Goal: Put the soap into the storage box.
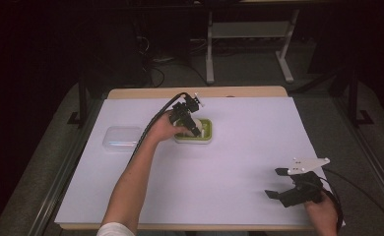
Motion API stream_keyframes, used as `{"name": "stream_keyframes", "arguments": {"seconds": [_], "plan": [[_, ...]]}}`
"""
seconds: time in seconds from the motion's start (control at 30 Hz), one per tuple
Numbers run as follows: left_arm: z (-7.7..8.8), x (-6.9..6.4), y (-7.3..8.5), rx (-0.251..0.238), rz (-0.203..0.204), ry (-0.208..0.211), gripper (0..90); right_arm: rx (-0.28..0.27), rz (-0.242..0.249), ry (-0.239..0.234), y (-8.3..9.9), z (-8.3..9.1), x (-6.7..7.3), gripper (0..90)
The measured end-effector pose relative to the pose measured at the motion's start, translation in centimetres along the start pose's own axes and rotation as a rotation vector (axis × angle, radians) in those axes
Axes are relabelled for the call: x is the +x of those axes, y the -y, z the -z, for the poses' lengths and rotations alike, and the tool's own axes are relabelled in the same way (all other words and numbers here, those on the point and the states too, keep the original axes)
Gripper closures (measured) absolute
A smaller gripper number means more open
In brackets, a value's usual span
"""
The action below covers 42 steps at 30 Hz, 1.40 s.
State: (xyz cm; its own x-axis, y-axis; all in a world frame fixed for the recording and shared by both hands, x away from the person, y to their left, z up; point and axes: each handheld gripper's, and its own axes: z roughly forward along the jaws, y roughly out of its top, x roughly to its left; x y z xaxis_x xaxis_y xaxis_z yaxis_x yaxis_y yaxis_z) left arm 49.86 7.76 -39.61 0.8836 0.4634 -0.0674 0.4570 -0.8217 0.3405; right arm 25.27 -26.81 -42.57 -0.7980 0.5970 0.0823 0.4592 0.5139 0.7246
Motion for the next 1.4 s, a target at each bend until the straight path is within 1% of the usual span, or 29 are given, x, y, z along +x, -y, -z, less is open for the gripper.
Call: {"name": "stream_keyframes", "arguments": {"seconds": [0.2, 0.27, 0.33, 0.4, 0.57, 0.73, 0.83, 1.03, 1.07, 1.1, 1.13, 1.2, 1.23, 1.33, 1.4], "plan": [[-0.2, 0.1, 0.0, 0.005, -0.002, 0.002, 22.4, 0.001, 0.000, -0.001, 0.0, 0.0, 0.0, 13.5], [-0.2, 0.3, 0.1, 0.017, -0.005, 0.002, 22.4, 0.001, 0.002, -0.001, 0.0, 0.0, 0.0, 13.5], [-0.2, 0.3, 0.1, 0.009, 0.008, 0.006, 22.4, 0.001, 0.003, -0.003, 0.0, 0.0, 0.0, 13.5], [-0.2, 0.3, 0.2, 0.006, 0.011, 0.007, 22.4, 0.000, 0.003, -0.002, 0.0, 0.0, 0.0, 13.5], [-0.2, 0.3, 0.2, 0.015, 0.004, 0.003, 22.4, 0.000, 0.003, -0.003, 0.0, 0.0, 0.0, 13.5], [-0.2, 0.3, 0.2, 0.009, 0.016, 0.006, 22.3, 0.000, 0.003, -0.002, 0.0, 0.0, 0.0, 13.5], [-0.2, 0.2, 0.1, 0.021, -0.001, -0.004, 22.3, 0.001, 0.003, -0.002, 0.0, -0.1, 0.0, 13.5], [-0.2, 0.2, 0.1, 0.021, -0.001, -0.008, 22.2, 0.003, 0.004, -0.001, 0.0, -0.1, 0.0, 13.5], [-0.1, 0.1, 0.1, 0.022, -0.008, -0.009, 22.1, 0.000, 0.003, -0.001, 0.0, -0.1, 0.0, 13.5], [-0.1, 0.1, 0.1, 0.013, -0.007, -0.008, 22.3, 0.001, 0.004, 0.000, 0.0, 0.0, 0.0, 13.5], [0.1, 0.0, 0.1, -0.006, -0.006, 0.002, 22.8, 0.001, 0.005, 0.000, 0.0, 0.0, 0.0, 13.5], [0.6, -0.1, 0.1, -0.044, -0.006, -0.003, 24.2, 0.001, 0.005, -0.002, 0.0, -0.1, 0.0, 13.5], [0.9, -0.2, 0.0, -0.053, -0.006, 0.000, 24.2, 0.001, 0.005, -0.002, 0.0, -0.1, 0.0, 13.5], [1.3, -0.6, 0.0, -0.034, -0.033, -0.009, 24.1, 0.004, 0.001, 0.000, 0.0, -0.1, 0.0, 13.5], [1.5, -0.6, 0.1, -0.046, -0.024, -0.002, 24.2, 0.001, 0.002, 0.000, 0.0, -0.1, 0.0, 13.5]]}}
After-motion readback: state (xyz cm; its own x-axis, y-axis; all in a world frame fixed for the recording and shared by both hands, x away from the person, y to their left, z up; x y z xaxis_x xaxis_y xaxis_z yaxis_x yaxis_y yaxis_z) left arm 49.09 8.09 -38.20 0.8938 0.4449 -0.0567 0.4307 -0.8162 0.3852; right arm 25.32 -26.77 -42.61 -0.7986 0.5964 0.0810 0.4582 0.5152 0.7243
